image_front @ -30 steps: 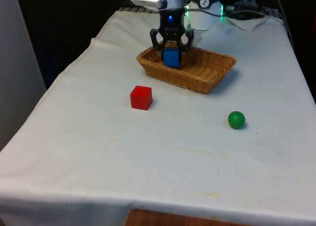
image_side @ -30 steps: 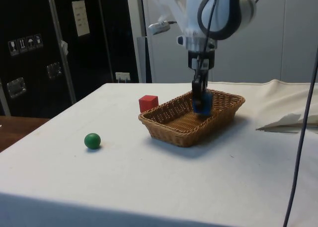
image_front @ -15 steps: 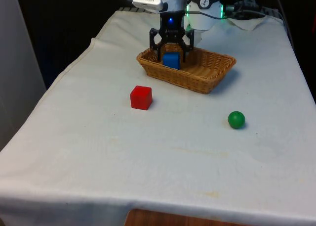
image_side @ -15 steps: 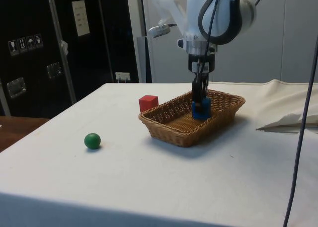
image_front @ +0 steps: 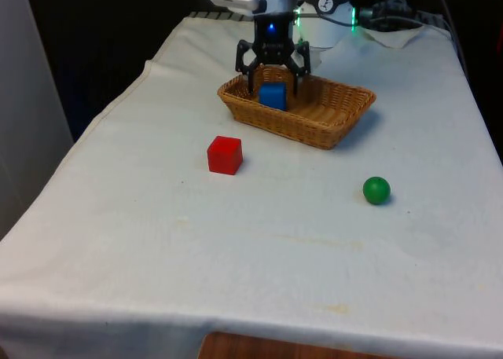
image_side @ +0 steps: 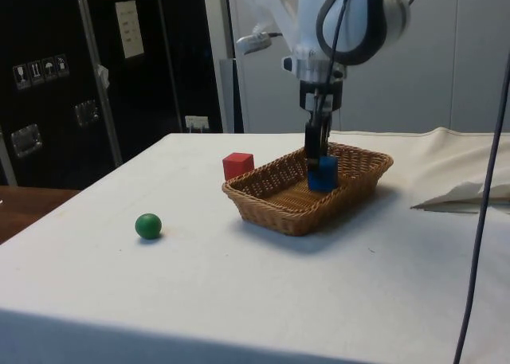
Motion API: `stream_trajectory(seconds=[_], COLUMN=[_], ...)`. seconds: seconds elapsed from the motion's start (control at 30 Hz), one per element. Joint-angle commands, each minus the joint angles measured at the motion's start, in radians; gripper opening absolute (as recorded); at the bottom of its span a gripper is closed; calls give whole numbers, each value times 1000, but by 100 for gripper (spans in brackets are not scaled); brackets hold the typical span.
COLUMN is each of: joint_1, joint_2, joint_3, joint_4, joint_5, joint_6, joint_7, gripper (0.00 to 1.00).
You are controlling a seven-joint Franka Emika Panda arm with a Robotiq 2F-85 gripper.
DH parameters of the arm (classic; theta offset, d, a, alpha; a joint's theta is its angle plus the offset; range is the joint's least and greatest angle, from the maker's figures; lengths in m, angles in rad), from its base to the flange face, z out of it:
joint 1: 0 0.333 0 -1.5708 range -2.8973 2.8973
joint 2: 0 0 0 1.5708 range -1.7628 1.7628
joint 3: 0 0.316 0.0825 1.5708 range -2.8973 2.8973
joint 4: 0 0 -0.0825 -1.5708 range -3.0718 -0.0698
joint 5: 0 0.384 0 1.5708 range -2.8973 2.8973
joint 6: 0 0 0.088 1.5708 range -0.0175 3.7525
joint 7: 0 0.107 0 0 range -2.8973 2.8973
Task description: Place all non-red objects into the basket.
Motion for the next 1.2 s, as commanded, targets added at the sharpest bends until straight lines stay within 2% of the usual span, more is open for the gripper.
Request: stream_trajectory(seconds=[0.0, 0.1, 0.13, 0.17, 0.4, 0.47, 0.5, 0.53, 0.67, 0.7, 0.73, 0.77, 1.0, 1.03, 1.07, 1.17], joint_1=[0, -2, 0, -3, -9, -9, -1, -9, -7, -6, 0, -5, 0, 5, 1, 2], joint_2=[-28, -56, -47, -66, -149, -169, -172, -187, -215, -221, -231, -227, -254, -255, -255, -257], joint_3=[-9, -12, -4, -12, -10, -8, -9, -5, 3, 7, 1, 11, 51, 42, 56, 70], joint_4=[-2, -1, -3, -1, 2, 5, -1, 8, 20, 25, 17, 30, 82, 73, 89, 109], joint_5=[-19, -27, -2, -29, -54, -62, -31, -69, -77, -76, -48, -76, -71, -48, -70, -70], joint_6=[-28, -54, -40, -62, -135, -154, -147, -172, -209, -219, -215, -228, -295, -285, -301, -319], joint_7=[1, -2, -12, -3, -6, -4, -24, -2, 5, 8, -19, 9, 30, 6, 35, 46], gripper=[100, 100, 100, 100, 100, 100, 100, 100, 100, 100, 100, 100, 100, 100, 100, 100])
